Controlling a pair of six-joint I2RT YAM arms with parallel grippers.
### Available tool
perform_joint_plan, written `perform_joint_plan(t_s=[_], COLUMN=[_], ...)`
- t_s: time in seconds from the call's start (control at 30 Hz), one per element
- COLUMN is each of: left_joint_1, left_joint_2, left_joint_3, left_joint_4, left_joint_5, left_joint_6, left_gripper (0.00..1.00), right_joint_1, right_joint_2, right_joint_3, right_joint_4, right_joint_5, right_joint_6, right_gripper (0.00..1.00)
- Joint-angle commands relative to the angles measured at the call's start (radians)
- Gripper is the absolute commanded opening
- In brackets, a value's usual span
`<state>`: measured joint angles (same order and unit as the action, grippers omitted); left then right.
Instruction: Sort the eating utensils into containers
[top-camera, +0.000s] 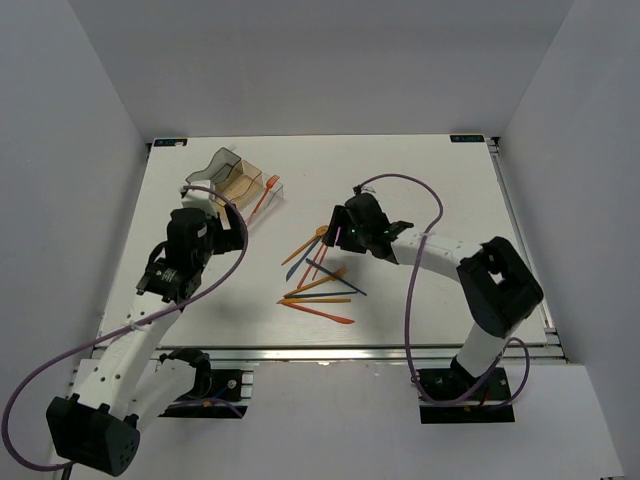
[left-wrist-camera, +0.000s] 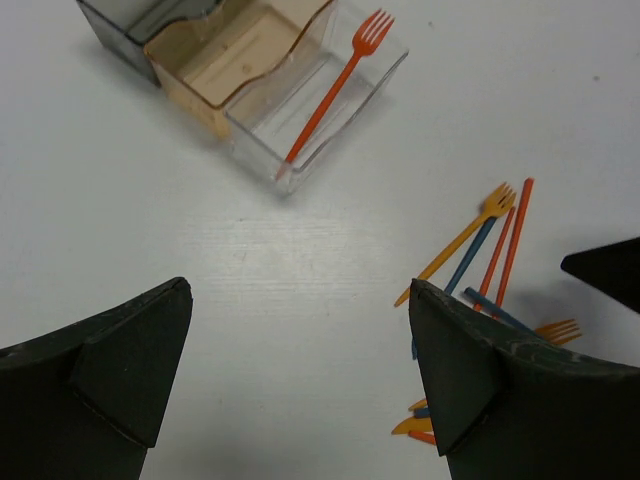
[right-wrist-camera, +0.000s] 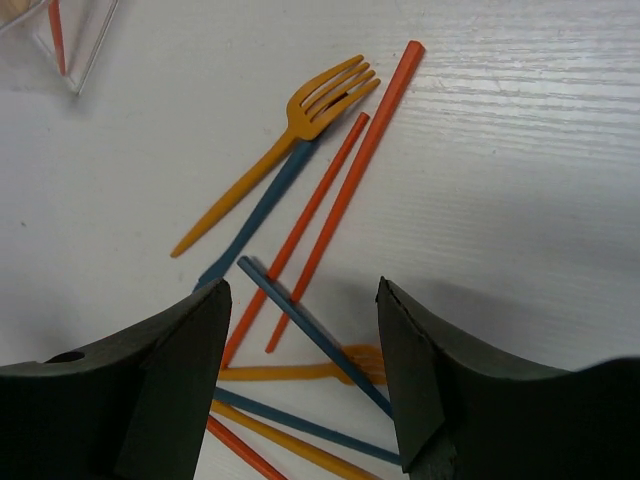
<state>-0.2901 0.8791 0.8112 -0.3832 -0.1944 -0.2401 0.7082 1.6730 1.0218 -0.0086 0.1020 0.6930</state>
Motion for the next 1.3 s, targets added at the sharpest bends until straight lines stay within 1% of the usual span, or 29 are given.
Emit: perform_joint_plan(t_s=[0.0, 0.07, 0.13, 0.2, 0.23, 0.3, 0.33, 0.37, 0.4, 0.43, 0.47, 0.5, 0.53, 0.57, 0.6, 0.63, 0.67, 0.7, 0.73, 0.77, 0.8, 0.83, 0.87, 0.97, 1.0, 1.07, 1.13, 1.27], left_joint_1=[0.0, 0.0, 0.0, 0.0, 0.0, 0.0, 0.0, 0.0, -0.003, -0.006, -0.012, -0.03, -0.046, -0.061, -0.084, -0.131, -0.155, -0.179, -0.211, -0.221, -0.236, -0.239, -0.244, -0.259, -0.261, -0.267, -0.268, -0.27], left_joint_2=[-0.022, -0.038, -0.048, -0.051, -0.046, 0.009, 0.049, 0.154, 0.216, 0.278, 0.34, 0.454, 0.509, 0.562, 0.666, 0.719, 0.769, 0.819, 0.904, 0.938, 0.966, 0.997, 1.002, 1.005, 1.008, 1.02, 1.038, 1.074], left_joint_3=[-0.009, -0.038, -0.046, -0.055, -0.056, -0.044, -0.024, 0.047, 0.092, 0.141, 0.231, 0.273, 0.314, 0.35, 0.421, 0.457, 0.492, 0.561, 0.592, 0.62, 0.65, 0.655, 0.652, 0.637, 0.638, 0.638, 0.648, 0.643], left_joint_4=[0.026, 0.036, 0.026, 0.055, 0.075, 0.133, 0.138, 0.132, 0.103, 0.083, 0.07, 0.052, 0.043, 0.038, 0.02, 0.012, 0.0, -0.029, -0.045, -0.055, -0.068, -0.069, -0.068, -0.049, -0.051, -0.048, -0.063, -0.08], left_joint_5=[-0.002, -0.023, -0.051, -0.005, 0.106, 0.244, 0.295, 0.361, 0.372, 0.377, 0.378, 0.375, 0.368, 0.359, 0.324, 0.308, 0.287, 0.261, 0.256, 0.25, 0.242, 0.239, 0.237, 0.236, 0.248, 0.251, 0.253, 0.266], left_joint_6=[-0.03, -0.039, -0.042, -0.035, -0.027, -0.024, -0.025, -0.022, -0.007, 0.005, 0.019, 0.05, 0.068, 0.087, 0.126, 0.149, 0.168, 0.206, 0.22, 0.229, 0.235, 0.236, 0.252, 0.285, 0.288, 0.294, 0.303, 0.311], left_gripper=[0.98, 0.98, 0.98, 0.98, 0.98, 0.98, 0.98, 0.98, 0.98, 0.98, 0.97, 0.96, 0.95, 0.91, 0.88, 0.84, 0.77, 0.74, 0.71, 0.67, 0.59, 0.57, 0.57, 0.55, 0.51, 0.46, 0.44, 0.44], right_joint_1=[-0.003, -0.003, -0.001, 0.0, 0.0, -0.001, -0.003, -0.006, -0.018, -0.03, -0.047, -0.085, -0.105, -0.122, -0.15, -0.165, -0.179, -0.203, -0.219, -0.225, -0.254, -0.268, -0.28, -0.322, -0.325, -0.328, -0.328, -0.329], right_joint_2=[0.072, 0.105, 0.145, 0.175, 0.177, 0.139, 0.111, 0.043, 0.004, -0.037, -0.074, -0.155, -0.198, -0.241, -0.333, -0.381, -0.463, -0.501, -0.539, -0.611, -0.643, -0.676, -0.729, -0.803, -0.814, -0.829, -0.831, -0.834], right_joint_3=[0.099, 0.129, 0.167, 0.196, 0.204, 0.169, 0.1, 0.062, 0.023, -0.018, -0.088, -0.118, -0.15, -0.211, -0.236, -0.255, -0.275, -0.278, -0.279, -0.284, -0.29, -0.29, -0.293, -0.299, -0.305, -0.31, -0.318, -0.328], right_joint_4=[0.056, 0.038, 0.027, 0.01, -0.026, -0.016, 0.024, 0.039, 0.05, 0.067, 0.065, 0.059, 0.052, 0.041, 0.029, 0.013, -0.045, -0.079, -0.111, -0.132, -0.178, -0.201, -0.217, -0.266, -0.271, -0.272, -0.275, -0.269], right_joint_5=[0.053, 0.111, 0.143, 0.159, 0.175, 0.183, 0.197, 0.212, 0.226, 0.226, 0.216, 0.196, 0.165, 0.157, 0.154, 0.147, 0.14, 0.139, 0.137, 0.134, 0.134, 0.128, 0.117, 0.096, 0.085, 0.071, 0.054, 0.036], right_joint_6=[0.187, 0.255, 0.278, 0.295, 0.303, 0.315, 0.319, 0.321, 0.309, 0.292, 0.272, 0.229, 0.206, 0.18, 0.153, 0.093, 0.059, 0.033, 0.01, -0.04, -0.058, -0.073, -0.107, -0.147, -0.153, -0.164, -0.165, -0.173], right_gripper=[0.66, 0.64, 0.63, 0.63, 0.63, 0.64, 0.64, 0.64, 0.65, 0.65, 0.65, 0.65, 0.65, 0.65, 0.65, 0.65, 0.65, 0.66, 0.66, 0.66, 0.66, 0.66, 0.66, 0.66, 0.66, 0.66, 0.67, 0.67])
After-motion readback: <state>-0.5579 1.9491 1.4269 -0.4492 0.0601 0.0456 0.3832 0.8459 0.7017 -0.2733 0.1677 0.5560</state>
